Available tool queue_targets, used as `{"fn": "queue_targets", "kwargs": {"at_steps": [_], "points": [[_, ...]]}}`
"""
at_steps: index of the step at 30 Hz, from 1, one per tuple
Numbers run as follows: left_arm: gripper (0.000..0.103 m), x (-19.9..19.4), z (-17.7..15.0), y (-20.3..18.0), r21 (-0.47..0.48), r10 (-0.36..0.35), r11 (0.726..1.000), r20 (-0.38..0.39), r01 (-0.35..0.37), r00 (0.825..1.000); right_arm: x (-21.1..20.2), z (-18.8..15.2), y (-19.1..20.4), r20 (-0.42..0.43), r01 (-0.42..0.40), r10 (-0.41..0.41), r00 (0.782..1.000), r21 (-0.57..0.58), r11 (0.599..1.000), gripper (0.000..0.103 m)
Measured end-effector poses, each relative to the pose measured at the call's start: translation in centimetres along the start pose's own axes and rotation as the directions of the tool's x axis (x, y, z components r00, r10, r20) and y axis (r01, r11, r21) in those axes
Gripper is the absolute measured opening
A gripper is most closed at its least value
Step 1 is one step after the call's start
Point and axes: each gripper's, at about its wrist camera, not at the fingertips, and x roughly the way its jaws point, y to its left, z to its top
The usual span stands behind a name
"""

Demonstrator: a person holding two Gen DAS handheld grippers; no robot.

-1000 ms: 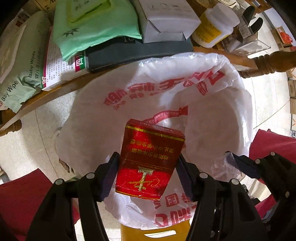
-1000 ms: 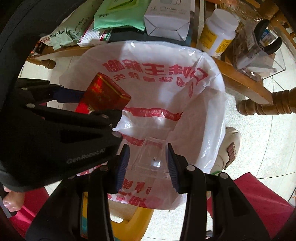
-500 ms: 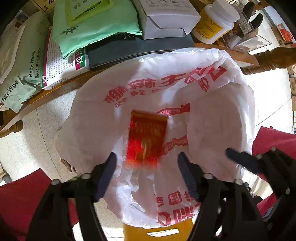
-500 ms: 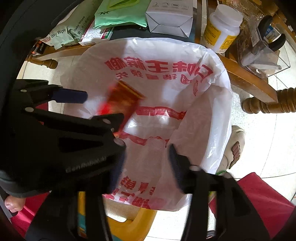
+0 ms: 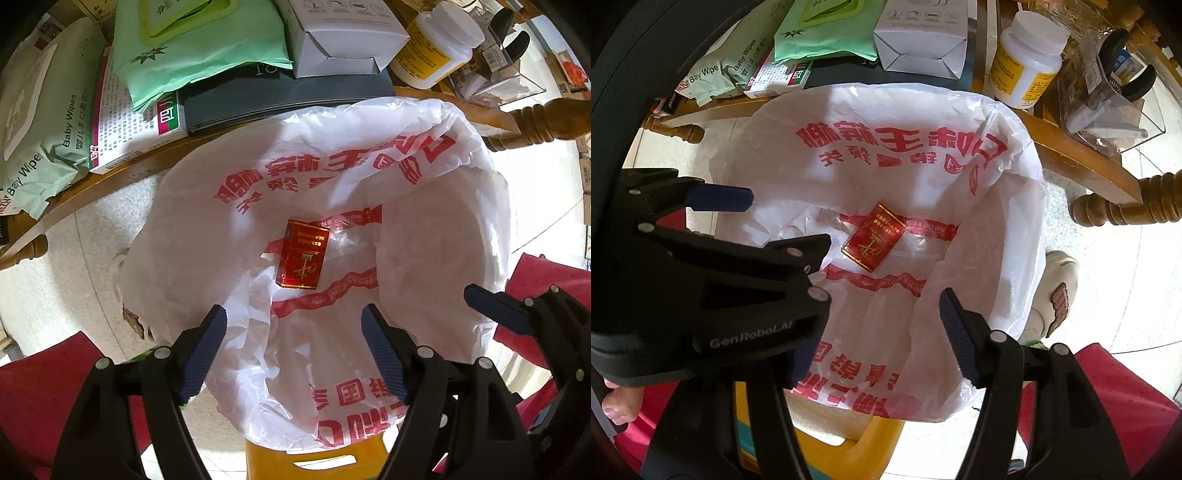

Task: Collect trash
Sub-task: 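Raise both tools from the bag back over the table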

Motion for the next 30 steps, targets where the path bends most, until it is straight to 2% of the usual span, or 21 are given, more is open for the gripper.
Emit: {"fn": "queue_targets", "kwargs": {"at_steps": [7,9,12,15,18,19,20,23,25,27,28,30], "points": [[0.077,-2.4,-2.1,0.0,0.013,0.01,1.0,0.027,-0.01,1.0,-1.7,-0.8,1.0,0.018,0.03,-0.029,0.999,-0.05,0.998,0.061],[0.08,-4.0,-3.4,0.3,0.016,0.007,1.0,0.05,-0.008,0.999,-3.2,-1.4,1.4,0.042,0.037,-0.033,0.999,-0.085,0.996,0.068],[0.083,-8.3,-6.1,0.6,0.055,-0.007,0.998,0.123,0.0,0.992,-7.1,-3.2,2.4,0.098,0.033,-0.018,0.995,-0.159,0.987,0.072],[0.084,-12.8,-9.0,1.2,0.1,0.004,0.995,0.187,-0.023,0.982,-10.7,-4.9,2.6,0.121,0.032,-0.006,0.993,-0.219,0.975,0.074],[0.085,-18.0,-11.0,1.6,0.167,0.004,0.985,0.233,-0.044,0.973,-16.2,-6.3,2.6,0.141,-0.006,0.045,0.989,-0.27,0.963,0.075],[0.085,-20.9,-11.7,1.9,0.197,-0.006,0.979,0.261,-0.047,0.965,-18.9,-6.5,2.6,0.161,-0.011,0.06,0.985,-0.293,0.956,0.076],[0.087,-22.9,-12.2,2.2,0.219,-0.016,0.974,0.284,-0.049,0.959,-21.2,-6.6,2.7,0.183,-0.008,0.068,0.981,-0.313,0.95,0.081],[0.092,-30.8,-13.0,2.5,0.306,-0.021,0.946,0.379,-0.104,0.925,-29.0,-6.3,3.5,0.293,0.059,0.063,0.954,-0.388,0.92,0.089],[0.095,-36.0,-13.0,2.6,0.367,-0.02,0.916,0.443,-0.161,0.896,-34.4,-6.0,3.9,0.394,0.158,0.021,0.919,-0.416,0.895,0.089],[0.095,-40.4,-12.7,2.7,0.405,-0.011,0.887,0.502,-0.223,0.865,-39.6,-5.3,4.0,0.484,0.219,0.008,0.875,-0.41,0.885,0.09],[0.095,-43.0,-12.7,2.9,0.423,-0.011,0.868,0.536,-0.258,0.844,-41.5,-5.0,3.9,0.508,0.219,0.021,0.861,-0.407,0.887,0.091],[0.095,-46.1,-12.5,2.9,0.453,-0.024,0.845,0.563,-0.285,0.826,-45.4,-4.2,3.6,0.56,0.22,0.044,0.827,-0.396,0.892,0.093]]}}
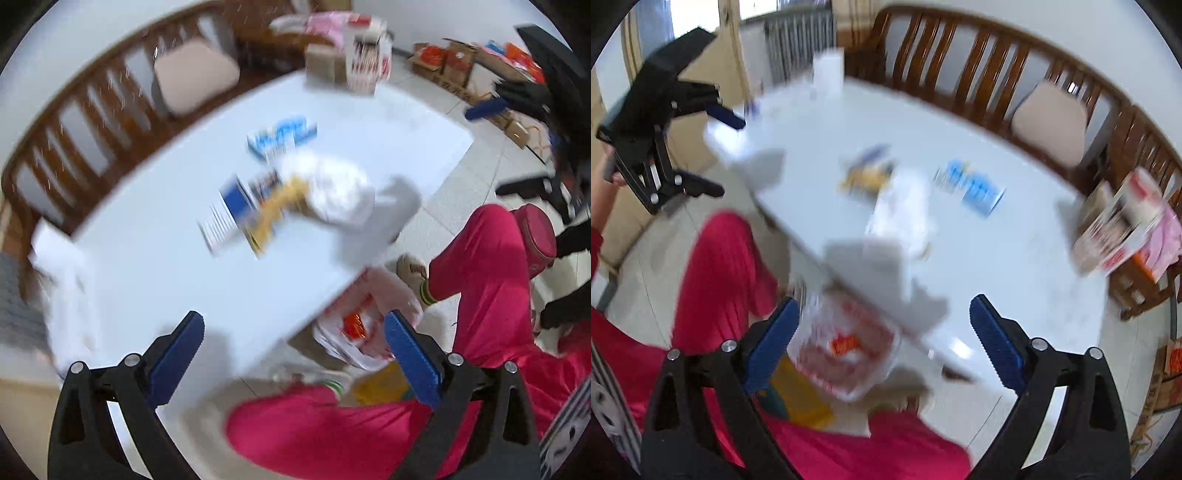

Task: Collect trash
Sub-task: 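Raise both tools from the bag back over the table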

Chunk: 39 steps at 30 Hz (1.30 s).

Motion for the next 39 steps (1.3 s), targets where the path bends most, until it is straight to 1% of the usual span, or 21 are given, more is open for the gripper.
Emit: {"fn": "queue_targets", "kwargs": {"at_steps": [2,3,5,6,8,9,11,12,13,14,18,22,25,28,31,36,39], "points": [[0.095,-2.0,1.6,0.5,0.049,-0.003,0.999,0.024,0.002,1.0,-1.7,1.8,-1.1,0.037,0.022,-0.022,0.999,0.013,1.0,0.093],[0.095,-2.5,2.1,0.4,0.068,-0.002,0.998,0.024,0.0,1.0,-2.5,2.7,-1.7,0.053,0.027,-0.028,0.998,0.015,1.0,0.093],[0.095,-3.2,2.8,0.4,0.137,0.005,0.991,0.015,-0.007,1.0,-3.7,3.6,-2.4,0.073,0.029,-0.03,0.997,0.02,0.999,0.093],[0.095,-3.3,3.3,0.1,0.184,0.011,0.983,0.009,-0.012,1.0,-4.2,3.9,-3.0,0.082,0.021,-0.023,0.996,0.026,0.999,0.093],[0.095,-3.4,3.5,-0.1,0.25,0.029,0.968,0.001,-0.028,1.0,-4.7,5.0,-4.1,0.093,0.01,-0.013,0.996,0.033,0.999,0.093],[0.095,-3.2,3.8,-0.3,0.294,0.044,0.955,-0.001,-0.042,0.999,-5.0,5.3,-4.5,0.098,0.018,-0.021,0.995,0.028,0.999,0.093],[0.095,-3.1,3.9,-0.5,0.345,0.06,0.937,0.008,-0.059,0.998,-5.2,6.3,-5.6,0.108,0.048,-0.05,0.993,0.024,0.999,0.093],[0.095,-2.7,4.1,-0.3,0.365,0.052,0.93,0.005,-0.05,0.999,-5.2,6.6,-6.2,0.105,0.05,-0.053,0.993,0.028,0.998,0.093],[0.095,-2.3,4.4,-0.1,0.382,0.03,0.924,-0.012,-0.023,0.999,-5.1,7.1,-6.9,0.102,0.048,-0.052,0.993,0.035,0.998,0.093],[0.095,-2.2,4.7,0.1,0.39,0.018,0.921,-0.024,-0.007,1.0,-4.9,7.4,-7.5,0.103,0.051,-0.054,0.993,0.039,0.998,0.093],[0.095,-0.2,6.0,1.6,0.397,0.008,0.918,-0.078,0.024,0.997,-4.1,8.8,-9.5,0.1,0.063,-0.069,0.993,0.059,0.996,0.093],[0.095,2.2,7.0,3.6,0.369,-0.018,0.928,-0.116,0.06,0.993,-3.0,10.2,-11.7,0.106,0.079,-0.087,0.991,0.078,0.994,0.093],[0.095,4.0,7.4,4.5,0.365,-0.035,0.927,-0.138,0.084,0.99,-1.8,11.2,-13.1,0.095,0.075,-0.081,0.992,0.074,0.994,0.093],[0.095,5.9,7.6,4.9,0.377,-0.055,0.918,-0.173,0.118,0.983,-0.1,12.4,-14.5,0.066,0.055,-0.06,0.996,0.072,0.996,0.093],[0.095,7.7,7.8,5.2,0.389,-0.057,0.911,-0.201,0.133,0.978,2.1,13.4,-15.4,0.028,0.051,-0.053,0.998,0.065,0.997,0.093],[0.095,10.3,8.1,5.8,0.385,-0.075,0.908,-0.241,0.167,0.968,5.8,14.4,-15.9,-0.019,0.018,-0.016,1.0,0.06,0.998,0.093],[0.095,11.8,8.2,6.1,0.396,-0.09,0.898,-0.262,0.192,0.961,8.0,14.8,-15.9,-0.053,-0.003,0.005,0.999,0.038,0.999,0.093]]}}
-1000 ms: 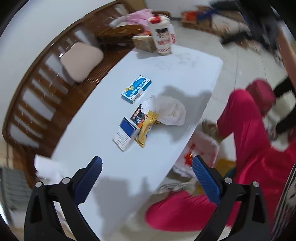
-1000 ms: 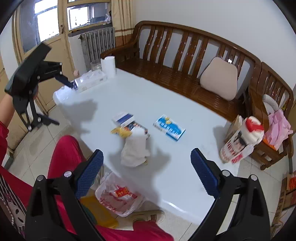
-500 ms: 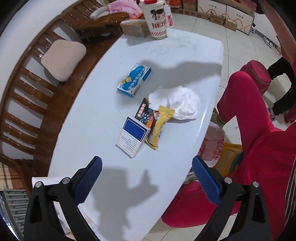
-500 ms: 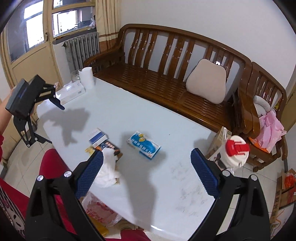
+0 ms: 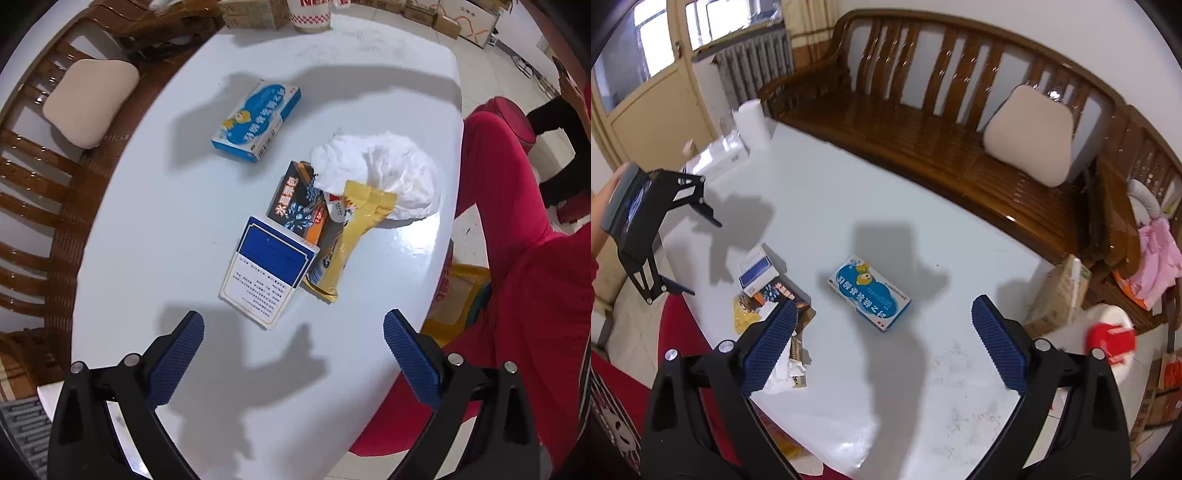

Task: Collect trash
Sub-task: 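Raise both tools from the bag back over the table, then grasp the white-and-blue box with the left gripper while the right gripper approaches the blue medicine box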

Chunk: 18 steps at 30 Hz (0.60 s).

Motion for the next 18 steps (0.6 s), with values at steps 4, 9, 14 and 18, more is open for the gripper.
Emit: {"fn": "queue_targets", "kwargs": {"at_steps": [4,9,14,18], "points": [[0.095,2.3,0.5,0.7,0.022,-0.024,0.999,-0.035,0.025,0.999,2.9,0.5,0.1,-0.063,-0.011,0.008,0.998,-0.044,0.999,0.093],[0.095,4.5,1.0,1.4,0.045,-0.066,0.997,-0.069,0.069,0.995,6.3,1.4,0.8,-0.146,-0.058,0.04,0.988,-0.123,0.991,0.093],[0.095,6.1,1.7,2.4,0.054,-0.118,0.991,-0.077,0.122,0.99,10.4,1.6,2.6,-0.258,-0.117,0.05,0.965,-0.249,0.961,0.093],[0.095,7.3,2.1,3.0,0.064,-0.147,0.986,-0.095,0.153,0.985,13.3,1.4,3.9,-0.343,-0.169,0.049,0.938,-0.33,0.929,0.093]]}}
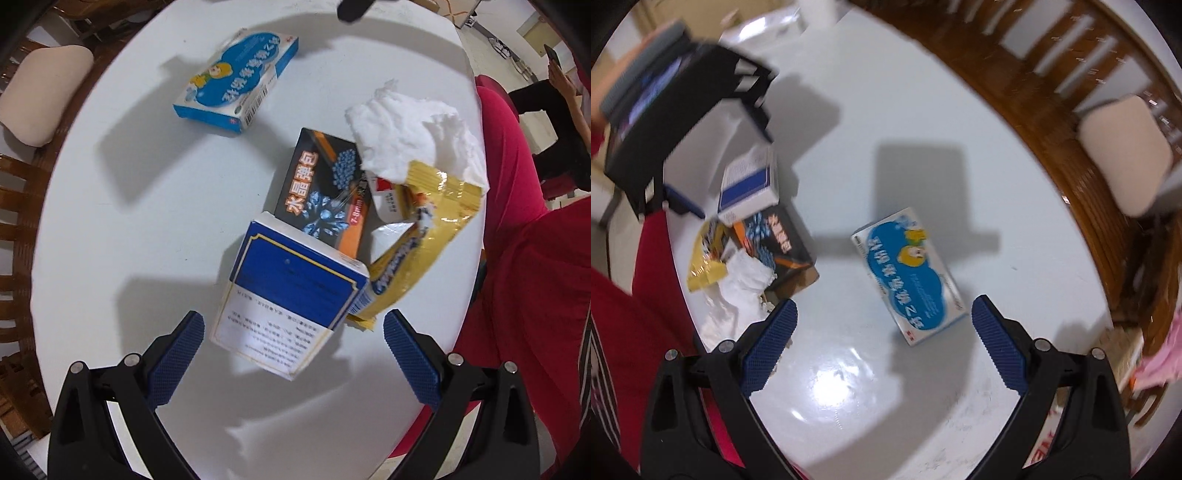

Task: Collect trash
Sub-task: 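Grasp the white-and-blue box with the left gripper while the right gripper approaches the blue medicine box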

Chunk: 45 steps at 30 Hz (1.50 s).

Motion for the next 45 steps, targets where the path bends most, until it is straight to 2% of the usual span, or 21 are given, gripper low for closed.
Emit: {"fn": "queue_targets", "kwargs": {"at_steps": [7,13,18,20,29,36,38,42,45], "points": [[0.095,1.4,-0.3,1.4,0.016,-0.063,0.998,0.013,0.062,0.998,3.8,1.4,-0.6,-0.084,-0.039,0.034,0.996,-0.058,0.998,0.093],[0.095,1.6,-1.0,2.1,0.019,-0.097,0.995,0.05,0.097,0.994,5.5,1.8,-1.1,-0.113,-0.063,0.055,0.992,-0.064,0.996,0.093],[0.094,1.0,-1.3,3.1,0.003,-0.114,0.993,0.088,0.114,0.99,5.9,1.4,-0.9,-0.12,-0.076,0.066,0.991,-0.082,0.994,0.093],[0.089,0.8,-1.4,3.2,0.001,-0.134,0.991,0.094,0.134,0.987,6.1,1.3,-1.0,-0.127,-0.081,0.07,0.989,-0.082,0.993,0.093],[0.089,-0.6,-3.4,4.8,-0.017,-0.151,0.988,0.15,0.156,0.977,7.3,1.6,-0.5,-0.138,-0.089,0.076,0.987,-0.086,0.992,0.093],[0.085,-0.6,-4.7,6.3,-0.037,-0.16,0.985,0.168,0.168,0.973,7.0,1.4,-1.2,-0.118,-0.104,0.095,0.988,-0.072,0.992,0.093],[0.085,-0.2,-3.9,5.9,-0.048,-0.162,0.984,0.172,0.172,0.972,6.9,1.2,-1.3,-0.119,-0.105,0.096,0.988,-0.068,0.992,0.093],[0.084,0.2,-4.2,6.0,-0.037,-0.156,0.986,0.152,0.163,0.976,6.9,0.9,-1.6,-0.116,-0.106,0.098,0.988,-0.066,0.992,0.093],[0.076,-0.2,-4.6,6.3,-0.03,-0.178,0.982,0.172,0.186,0.969,7.1,0.8,-1.6,-0.111,-0.104,0.096,0.989,-0.067,0.992,0.093]]}}
